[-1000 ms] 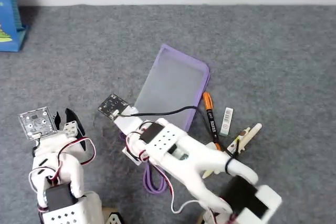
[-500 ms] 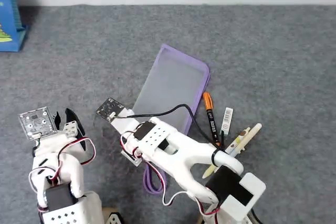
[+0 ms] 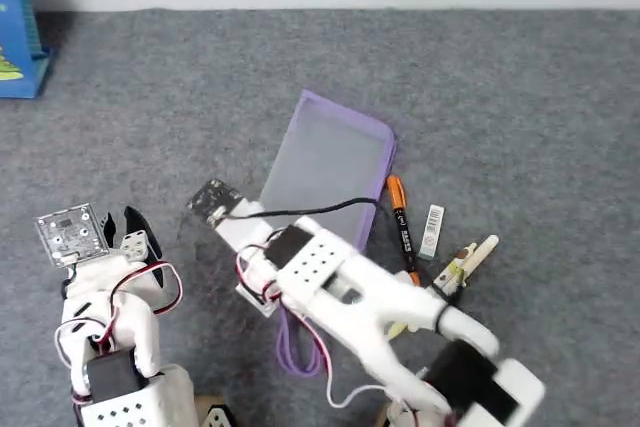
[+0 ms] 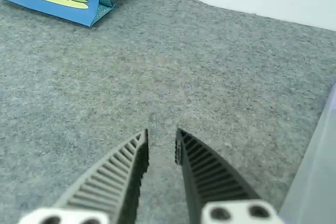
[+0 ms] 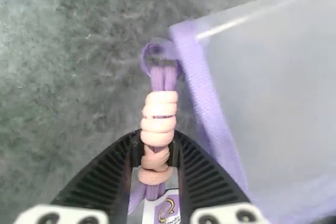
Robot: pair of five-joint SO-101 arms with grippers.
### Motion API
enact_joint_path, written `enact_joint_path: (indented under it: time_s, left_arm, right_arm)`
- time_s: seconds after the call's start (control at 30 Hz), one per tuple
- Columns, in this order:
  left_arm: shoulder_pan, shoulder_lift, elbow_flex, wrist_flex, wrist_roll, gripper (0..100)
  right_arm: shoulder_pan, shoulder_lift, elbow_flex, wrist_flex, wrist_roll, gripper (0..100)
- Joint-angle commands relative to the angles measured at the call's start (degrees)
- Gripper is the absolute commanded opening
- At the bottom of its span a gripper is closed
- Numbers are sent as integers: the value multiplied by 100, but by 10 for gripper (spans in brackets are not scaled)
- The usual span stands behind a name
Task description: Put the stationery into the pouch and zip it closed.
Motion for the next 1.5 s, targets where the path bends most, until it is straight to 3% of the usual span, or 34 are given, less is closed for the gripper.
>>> enact_joint_path:
  time_s: [0.0, 0.4, 0.6, 1.2, 1.47]
  left_arm:
    - [369, -44, -356, 18, 18, 93]
    - [1802, -44, -268, 536, -958, 99]
    - [2207, -44, -268, 862, -993, 227]
    - [2690, -53, -312, 818, -985, 246]
    - [2690, -53, -760, 1477, -993, 246]
  right_arm:
    - [259, -725, -264, 356, 9, 9]
    - [497, -2299, -264, 1420, -132, 9]
    - [497, -3002, -264, 1736, -105, 9]
    - [505, -4040, 457, 1648, 185, 8]
    - [971, -4057, 501, 1516, 185, 8]
